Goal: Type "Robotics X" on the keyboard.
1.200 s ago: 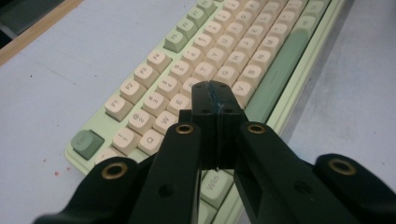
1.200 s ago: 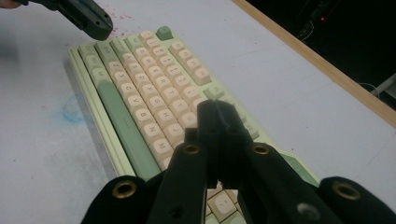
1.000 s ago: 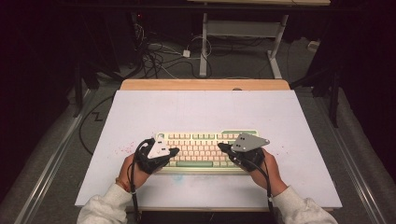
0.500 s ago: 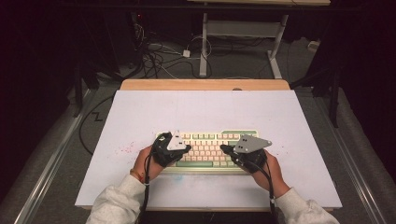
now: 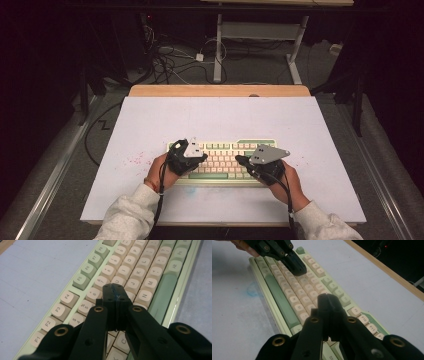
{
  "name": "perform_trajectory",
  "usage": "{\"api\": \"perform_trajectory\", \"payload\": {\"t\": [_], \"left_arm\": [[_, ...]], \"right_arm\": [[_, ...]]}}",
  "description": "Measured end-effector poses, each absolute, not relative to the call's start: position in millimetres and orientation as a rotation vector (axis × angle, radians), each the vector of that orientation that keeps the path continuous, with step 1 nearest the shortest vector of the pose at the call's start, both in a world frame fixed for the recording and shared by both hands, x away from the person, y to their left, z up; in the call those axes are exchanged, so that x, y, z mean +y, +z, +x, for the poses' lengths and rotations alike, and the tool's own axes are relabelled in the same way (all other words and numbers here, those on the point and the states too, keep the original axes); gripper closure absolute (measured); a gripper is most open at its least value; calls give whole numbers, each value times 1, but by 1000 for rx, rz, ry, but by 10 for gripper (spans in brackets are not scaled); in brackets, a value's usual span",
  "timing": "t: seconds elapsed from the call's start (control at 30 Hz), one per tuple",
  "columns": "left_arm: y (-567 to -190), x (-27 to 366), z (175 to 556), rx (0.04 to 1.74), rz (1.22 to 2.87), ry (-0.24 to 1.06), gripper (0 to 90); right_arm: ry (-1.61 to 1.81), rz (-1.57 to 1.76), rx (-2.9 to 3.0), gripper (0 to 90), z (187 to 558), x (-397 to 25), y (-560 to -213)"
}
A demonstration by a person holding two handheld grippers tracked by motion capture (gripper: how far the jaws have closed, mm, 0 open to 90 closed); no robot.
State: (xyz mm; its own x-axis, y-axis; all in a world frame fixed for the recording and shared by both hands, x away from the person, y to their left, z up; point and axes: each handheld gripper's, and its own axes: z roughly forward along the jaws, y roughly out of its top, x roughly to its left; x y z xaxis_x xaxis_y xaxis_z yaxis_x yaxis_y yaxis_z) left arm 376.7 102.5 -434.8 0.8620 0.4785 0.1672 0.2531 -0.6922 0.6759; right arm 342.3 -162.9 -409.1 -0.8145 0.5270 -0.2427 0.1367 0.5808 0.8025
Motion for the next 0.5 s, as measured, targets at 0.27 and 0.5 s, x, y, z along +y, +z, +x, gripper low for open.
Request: {"api": "perform_trajectory", "payload": {"t": [0.27,0.5], "left_arm": [[-437,96,380,525,2364,425,876],[-437,94,381,523,2370,419,876]], "right_arm": [[1140,533,2343,900,342,-165,-407],[1145,532,2339,900,341,-167,-404]]}}
